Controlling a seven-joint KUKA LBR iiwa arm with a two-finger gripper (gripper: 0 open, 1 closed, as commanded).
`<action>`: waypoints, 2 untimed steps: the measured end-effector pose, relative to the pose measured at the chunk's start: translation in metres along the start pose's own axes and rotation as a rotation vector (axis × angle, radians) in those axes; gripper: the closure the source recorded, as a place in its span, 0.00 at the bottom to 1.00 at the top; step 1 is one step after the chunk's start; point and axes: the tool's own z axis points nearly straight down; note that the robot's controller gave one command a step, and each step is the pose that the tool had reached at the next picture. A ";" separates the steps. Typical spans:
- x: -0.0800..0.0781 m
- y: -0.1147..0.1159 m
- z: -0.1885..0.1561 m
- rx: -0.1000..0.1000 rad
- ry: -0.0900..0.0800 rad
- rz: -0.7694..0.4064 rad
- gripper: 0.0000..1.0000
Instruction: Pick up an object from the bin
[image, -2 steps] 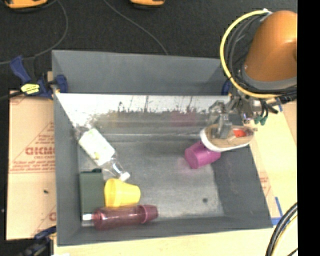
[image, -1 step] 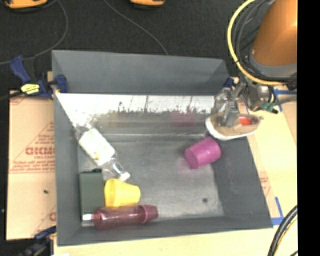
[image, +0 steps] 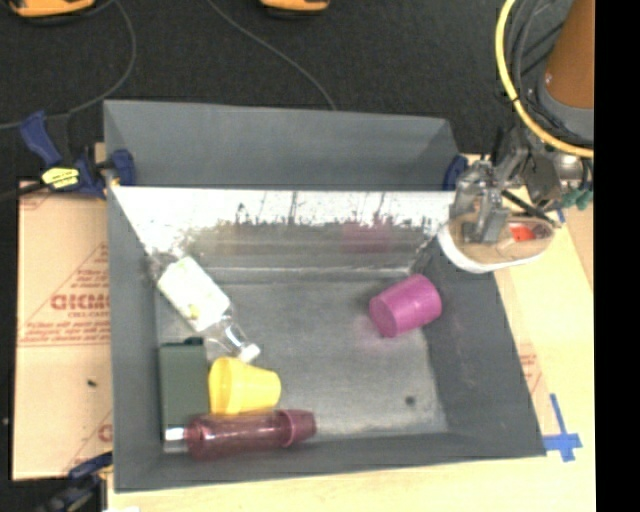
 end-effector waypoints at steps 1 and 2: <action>-0.007 0.002 -0.003 0.001 -0.003 0.003 0.00; -0.033 0.003 -0.021 0.001 -0.004 -0.363 0.00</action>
Offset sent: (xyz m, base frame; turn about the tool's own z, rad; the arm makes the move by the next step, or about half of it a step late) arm 0.0391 0.0036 0.0243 -0.3999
